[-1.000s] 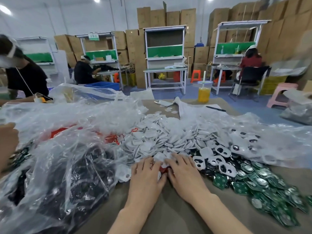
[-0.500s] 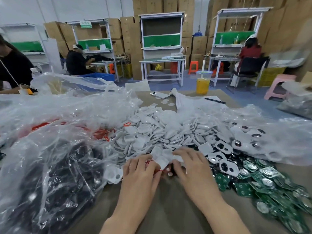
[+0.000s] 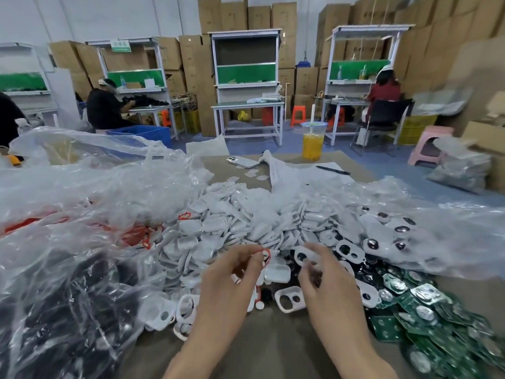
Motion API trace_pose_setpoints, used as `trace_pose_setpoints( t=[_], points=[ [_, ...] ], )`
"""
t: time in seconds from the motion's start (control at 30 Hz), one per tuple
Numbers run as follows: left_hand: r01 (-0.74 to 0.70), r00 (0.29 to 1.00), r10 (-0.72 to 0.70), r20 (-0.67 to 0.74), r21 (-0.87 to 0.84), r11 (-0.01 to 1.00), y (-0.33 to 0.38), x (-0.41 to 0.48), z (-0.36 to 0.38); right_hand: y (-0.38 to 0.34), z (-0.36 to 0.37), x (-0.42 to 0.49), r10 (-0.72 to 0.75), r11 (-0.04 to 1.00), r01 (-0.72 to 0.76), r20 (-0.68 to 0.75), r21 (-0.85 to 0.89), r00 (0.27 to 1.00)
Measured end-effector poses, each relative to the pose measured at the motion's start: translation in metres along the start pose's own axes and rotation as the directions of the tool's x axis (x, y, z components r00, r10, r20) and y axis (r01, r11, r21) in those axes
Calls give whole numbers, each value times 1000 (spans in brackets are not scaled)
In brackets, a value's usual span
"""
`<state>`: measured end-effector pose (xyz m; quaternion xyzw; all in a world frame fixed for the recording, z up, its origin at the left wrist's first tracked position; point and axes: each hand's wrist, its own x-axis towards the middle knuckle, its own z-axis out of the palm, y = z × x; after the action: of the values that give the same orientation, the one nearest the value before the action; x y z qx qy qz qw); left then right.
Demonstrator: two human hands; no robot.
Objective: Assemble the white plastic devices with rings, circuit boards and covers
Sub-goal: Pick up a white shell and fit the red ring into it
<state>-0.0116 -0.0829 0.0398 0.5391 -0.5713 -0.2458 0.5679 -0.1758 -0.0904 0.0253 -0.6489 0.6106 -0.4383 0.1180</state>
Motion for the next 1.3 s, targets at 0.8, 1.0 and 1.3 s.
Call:
trace_pose_setpoints(
  t=[0.8,1.0,1.3],
  points=[
    [123,991,-100,90,-303,945,0,-4,-2,-28,18,-3,13,705,-183,246,685,969],
    [136,984,-100,150,-250,959,2,-2,-6,-25,15,2,55,687,-272,325,674,944],
    [86,974,-42,224,-191,978,1,-1,-10,-26,13,6,47,535,-414,464,737,885]
  ],
)
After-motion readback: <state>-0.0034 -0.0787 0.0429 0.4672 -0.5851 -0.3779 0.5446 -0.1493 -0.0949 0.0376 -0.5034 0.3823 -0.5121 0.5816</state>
